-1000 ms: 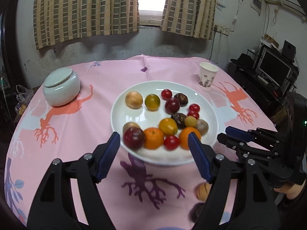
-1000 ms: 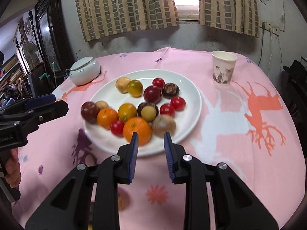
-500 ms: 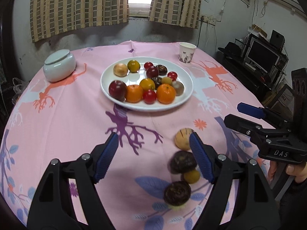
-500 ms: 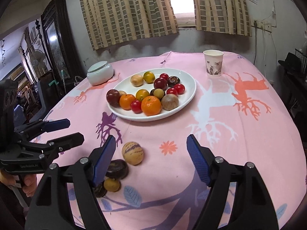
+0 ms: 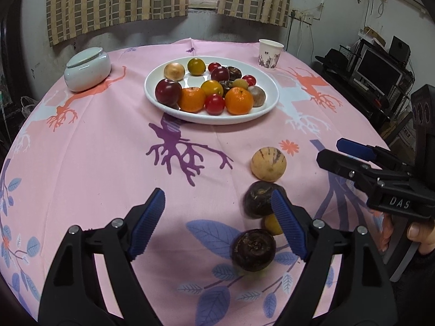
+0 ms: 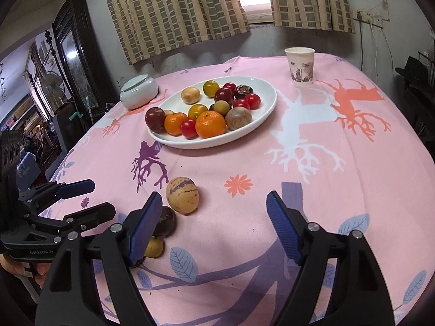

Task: Organize fruits
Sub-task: 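Move both tools back over the fruit pile, then grasp a dark purple fruit with the left tool while the right tool grasps a small yellow fruit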

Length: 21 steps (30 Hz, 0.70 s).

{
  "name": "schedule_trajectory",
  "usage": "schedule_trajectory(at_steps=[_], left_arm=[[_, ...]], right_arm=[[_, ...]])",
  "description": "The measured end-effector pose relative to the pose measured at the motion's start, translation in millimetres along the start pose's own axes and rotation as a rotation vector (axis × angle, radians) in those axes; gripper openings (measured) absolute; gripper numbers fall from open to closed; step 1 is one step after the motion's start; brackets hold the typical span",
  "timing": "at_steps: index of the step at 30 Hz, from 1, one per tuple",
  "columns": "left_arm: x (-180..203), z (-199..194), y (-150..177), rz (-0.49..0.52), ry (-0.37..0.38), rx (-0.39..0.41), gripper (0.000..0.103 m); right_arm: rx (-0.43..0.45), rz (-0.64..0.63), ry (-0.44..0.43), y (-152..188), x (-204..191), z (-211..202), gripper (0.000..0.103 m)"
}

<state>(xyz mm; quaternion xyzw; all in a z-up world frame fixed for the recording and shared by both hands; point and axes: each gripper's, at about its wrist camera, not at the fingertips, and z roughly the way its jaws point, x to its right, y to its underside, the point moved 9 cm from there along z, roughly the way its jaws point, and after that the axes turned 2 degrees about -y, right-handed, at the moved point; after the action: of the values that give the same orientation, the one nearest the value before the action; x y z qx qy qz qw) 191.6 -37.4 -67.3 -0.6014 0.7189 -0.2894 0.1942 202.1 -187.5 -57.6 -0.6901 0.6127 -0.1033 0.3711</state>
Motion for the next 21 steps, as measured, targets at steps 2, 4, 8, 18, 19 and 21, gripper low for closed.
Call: schedule_trajectory(at_steps=[2, 4, 8, 18, 19, 21], left_arm=[[1.1, 2.4, 7.1, 0.025, 0.005, -0.014, 0.084], [1.9, 6.6, 17.1, 0.067, -0.007, -0.038, 0.084], [6.7, 12.6, 33.6, 0.108, 0.001, -0.075, 0.084], [17.6, 13.7, 41.9, 0.119, 0.039, -0.092, 0.084], [20.0, 13.4, 42.2, 0.127, 0.044, -0.09, 0.084], [25.3, 12.8, 43.3, 0.146, 0.055, -0.088, 0.084]], right_arm=[[-0.011, 0.005, 0.003, 2.4, 2.4, 2.0, 0.079], [-0.015, 0.005, -0.001, 3.4, 2.6, 2.3, 0.079], [-0.022, -0.012, -0.014, 5.3, -2.7, 2.6, 0.079], [-0.039, -0.046, -0.019, 9.3, -12.5, 4.0, 0.079], [-0.039, -0.051, -0.019, 9.5, -13.4, 3.9, 0.079], [-0.041, -0.057, -0.016, 10.0, -14.1, 4.3, 0.079]])
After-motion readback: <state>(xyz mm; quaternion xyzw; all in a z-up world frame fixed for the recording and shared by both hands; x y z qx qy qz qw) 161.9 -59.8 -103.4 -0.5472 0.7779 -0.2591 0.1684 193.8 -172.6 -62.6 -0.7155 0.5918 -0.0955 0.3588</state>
